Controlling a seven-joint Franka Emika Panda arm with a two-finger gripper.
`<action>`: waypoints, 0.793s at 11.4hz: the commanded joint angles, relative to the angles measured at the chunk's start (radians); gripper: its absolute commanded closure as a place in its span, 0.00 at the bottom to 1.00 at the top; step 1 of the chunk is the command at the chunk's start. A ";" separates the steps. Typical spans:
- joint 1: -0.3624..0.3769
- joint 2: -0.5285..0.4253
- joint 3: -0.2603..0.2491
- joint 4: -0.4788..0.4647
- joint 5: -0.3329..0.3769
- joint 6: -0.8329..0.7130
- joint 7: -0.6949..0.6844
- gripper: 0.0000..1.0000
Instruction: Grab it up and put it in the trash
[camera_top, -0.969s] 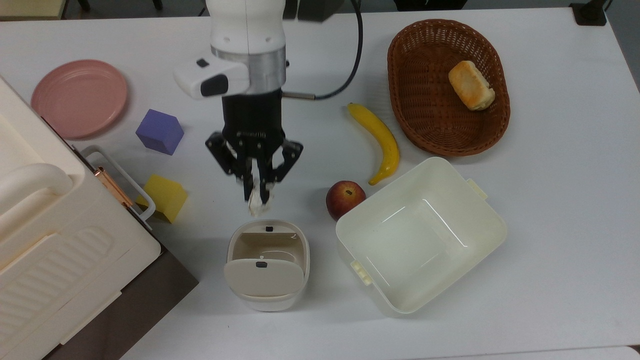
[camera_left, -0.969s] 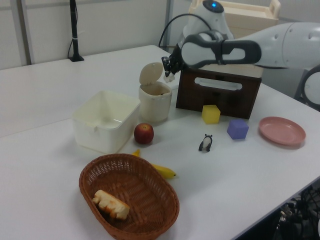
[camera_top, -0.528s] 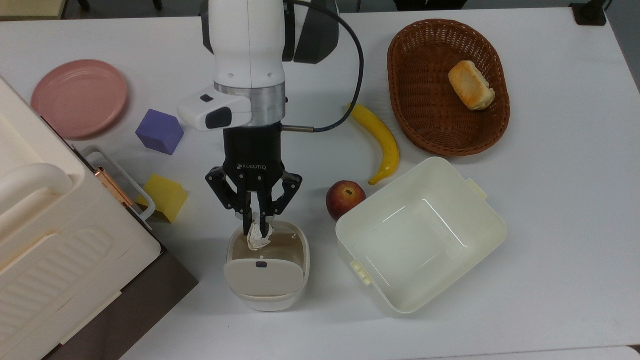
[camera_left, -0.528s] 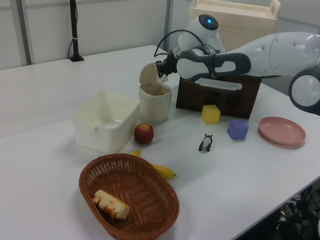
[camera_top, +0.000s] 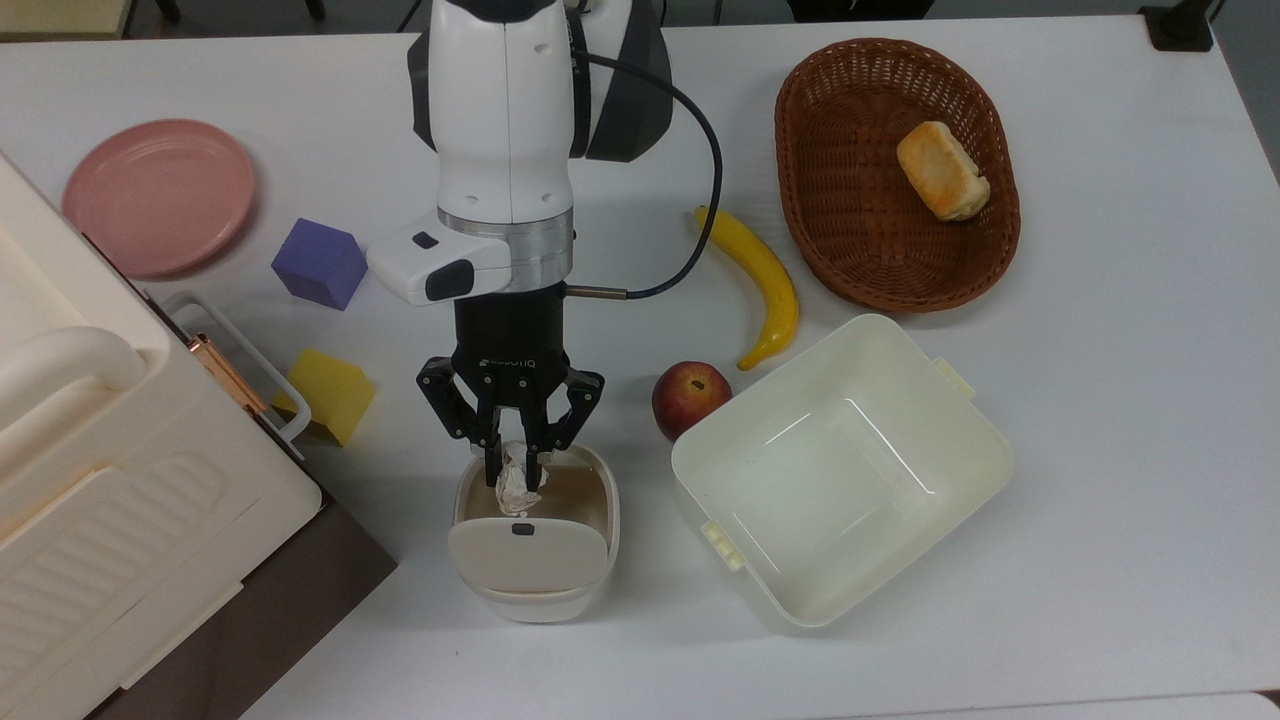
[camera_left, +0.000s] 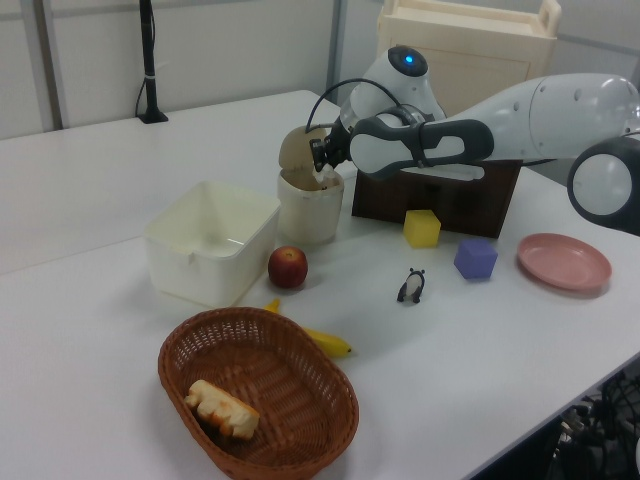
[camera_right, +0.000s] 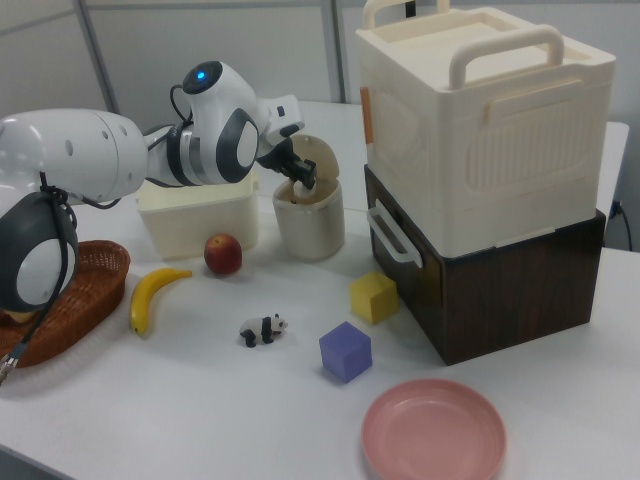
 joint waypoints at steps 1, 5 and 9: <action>0.011 0.006 -0.015 0.011 -0.067 0.015 -0.011 0.00; 0.011 0.003 -0.012 0.011 -0.065 0.013 -0.005 0.00; 0.011 -0.119 -0.008 -0.045 -0.055 -0.095 -0.005 0.00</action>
